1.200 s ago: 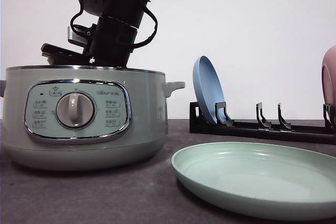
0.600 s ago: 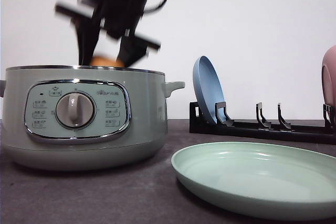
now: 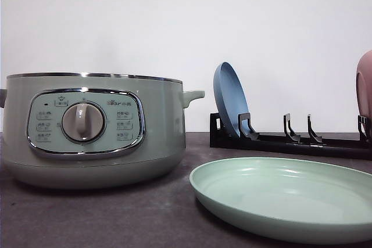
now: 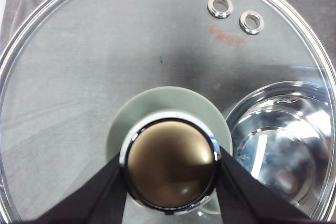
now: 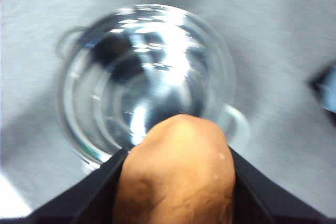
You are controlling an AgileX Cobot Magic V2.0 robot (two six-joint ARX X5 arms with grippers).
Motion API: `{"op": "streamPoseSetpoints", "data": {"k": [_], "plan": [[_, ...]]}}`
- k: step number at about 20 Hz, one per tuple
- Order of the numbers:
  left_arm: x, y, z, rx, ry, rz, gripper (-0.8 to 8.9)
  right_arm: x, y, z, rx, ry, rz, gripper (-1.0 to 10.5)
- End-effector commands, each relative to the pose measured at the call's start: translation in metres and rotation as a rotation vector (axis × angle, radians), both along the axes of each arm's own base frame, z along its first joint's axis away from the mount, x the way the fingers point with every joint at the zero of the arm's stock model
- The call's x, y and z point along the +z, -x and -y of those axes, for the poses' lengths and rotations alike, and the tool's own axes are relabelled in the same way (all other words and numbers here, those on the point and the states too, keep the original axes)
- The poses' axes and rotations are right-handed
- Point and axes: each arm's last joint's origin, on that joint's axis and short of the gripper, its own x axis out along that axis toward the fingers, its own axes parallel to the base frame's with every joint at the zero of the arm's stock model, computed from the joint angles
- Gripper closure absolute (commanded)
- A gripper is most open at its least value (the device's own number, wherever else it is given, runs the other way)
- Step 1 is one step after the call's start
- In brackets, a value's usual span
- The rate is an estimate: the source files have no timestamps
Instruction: The right arm pick the green plate and place it on desk, then the left arm uncap open the steamer lid, the right arm pick the potato and place it on the plate, then the right arm cap close the steamer lid
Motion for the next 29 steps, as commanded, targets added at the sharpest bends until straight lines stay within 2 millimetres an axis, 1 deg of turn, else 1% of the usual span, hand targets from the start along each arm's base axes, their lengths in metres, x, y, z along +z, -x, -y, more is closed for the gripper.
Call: {"op": "streamPoseSetpoints", "data": {"k": [1, 3, 5, 8, 10, 14, 16, 19, 22, 26, 27, 29], "plan": [[0.011, 0.010, 0.003, -0.013, 0.004, 0.023, 8.05, -0.003, 0.007, 0.016, -0.011, 0.024, -0.002, 8.5], [0.011, 0.010, 0.006, -0.025, 0.004, 0.024, 8.05, -0.016, 0.015, 0.034, -0.040, 0.039, -0.021, 8.5], [0.011, 0.010, 0.010, -0.040, 0.004, 0.024, 8.05, -0.035, 0.026, 0.049, -0.059, 0.040, -0.023, 8.5], [0.011, 0.011, 0.016, -0.062, 0.004, 0.024, 8.05, -0.069, 0.042, 0.061, -0.059, 0.046, -0.028, 8.5], [0.011, 0.011, 0.020, -0.080, 0.005, 0.024, 8.05, -0.094, 0.048, 0.065, -0.059, 0.063, -0.051, 8.5], [0.011, 0.012, 0.030, -0.120, 0.005, 0.024, 8.05, -0.148, 0.049, 0.065, -0.048, 0.089, -0.108, 8.5], [0.011, 0.013, 0.035, -0.139, 0.005, 0.024, 8.05, -0.173, 0.049, 0.064, -0.044, 0.069, -0.117, 8.5], [0.011, 0.014, 0.042, -0.164, 0.006, 0.024, 8.05, -0.205, 0.048, 0.064, -0.074, 0.042, -0.117, 8.5], [0.011, 0.015, 0.047, -0.187, 0.006, 0.024, 8.05, -0.230, 0.047, 0.063, -0.092, 0.051, -0.151, 8.5], [0.011, 0.016, 0.053, -0.211, 0.006, 0.024, 8.05, -0.257, 0.042, 0.060, -0.094, 0.098, -0.213, 8.4], [0.011, 0.017, 0.054, -0.215, 0.006, 0.024, 8.05, -0.260, 0.042, 0.060, -0.094, 0.106, -0.223, 8.2], [0.011, 0.017, 0.057, -0.224, 0.007, 0.024, 8.05, -0.263, 0.041, 0.059, -0.095, 0.115, -0.233, 7.5]]}}
